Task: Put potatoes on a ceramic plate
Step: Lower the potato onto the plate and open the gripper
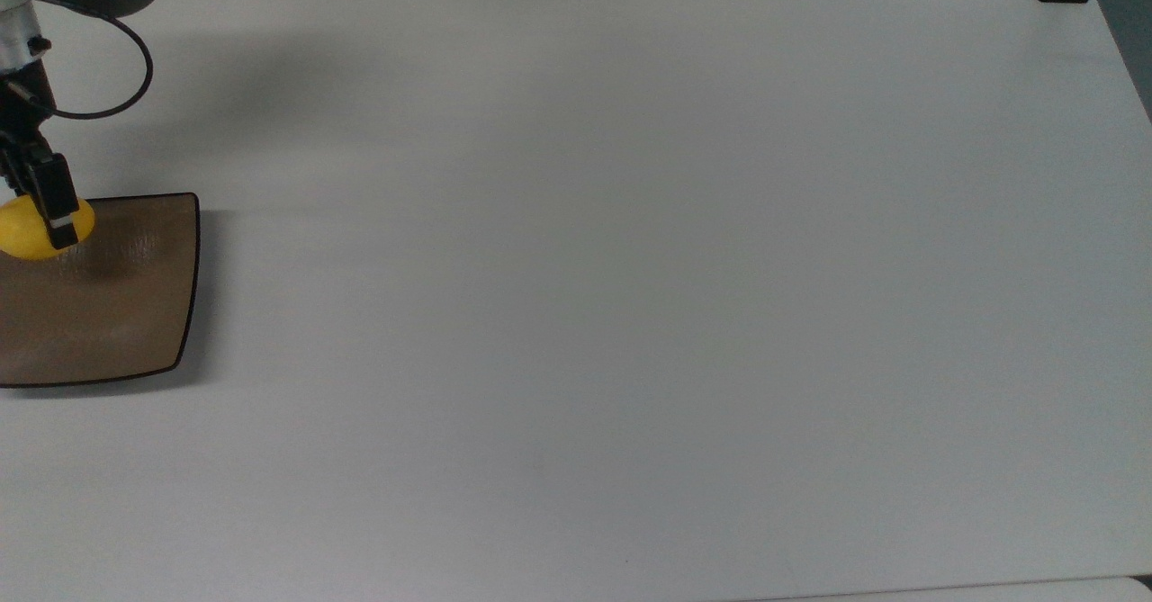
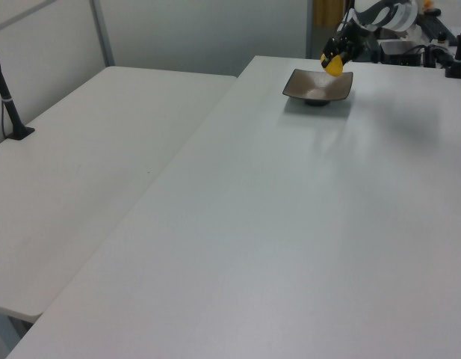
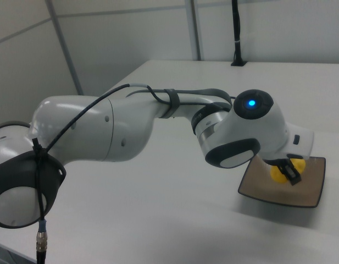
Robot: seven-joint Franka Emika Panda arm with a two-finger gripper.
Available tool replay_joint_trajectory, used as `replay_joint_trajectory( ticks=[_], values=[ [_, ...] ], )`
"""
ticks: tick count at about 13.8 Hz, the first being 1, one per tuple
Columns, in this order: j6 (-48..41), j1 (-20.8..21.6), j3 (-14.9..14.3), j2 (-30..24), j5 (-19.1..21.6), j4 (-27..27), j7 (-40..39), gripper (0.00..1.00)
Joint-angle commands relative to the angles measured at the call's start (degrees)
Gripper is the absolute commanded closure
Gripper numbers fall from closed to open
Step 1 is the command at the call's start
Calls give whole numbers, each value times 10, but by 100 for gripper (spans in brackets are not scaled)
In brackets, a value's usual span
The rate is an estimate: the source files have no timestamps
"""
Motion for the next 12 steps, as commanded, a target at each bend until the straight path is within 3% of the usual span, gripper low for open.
replay_joint_trajectory(
  ticks=[1, 5, 12],
  values=[
    [6, 3, -1, 9, 12, 11, 5, 23],
    [6, 4, -1, 8, 12, 12, 6, 0],
    [-33, 9, 0, -9, -5, 19, 29, 0]
  ],
)
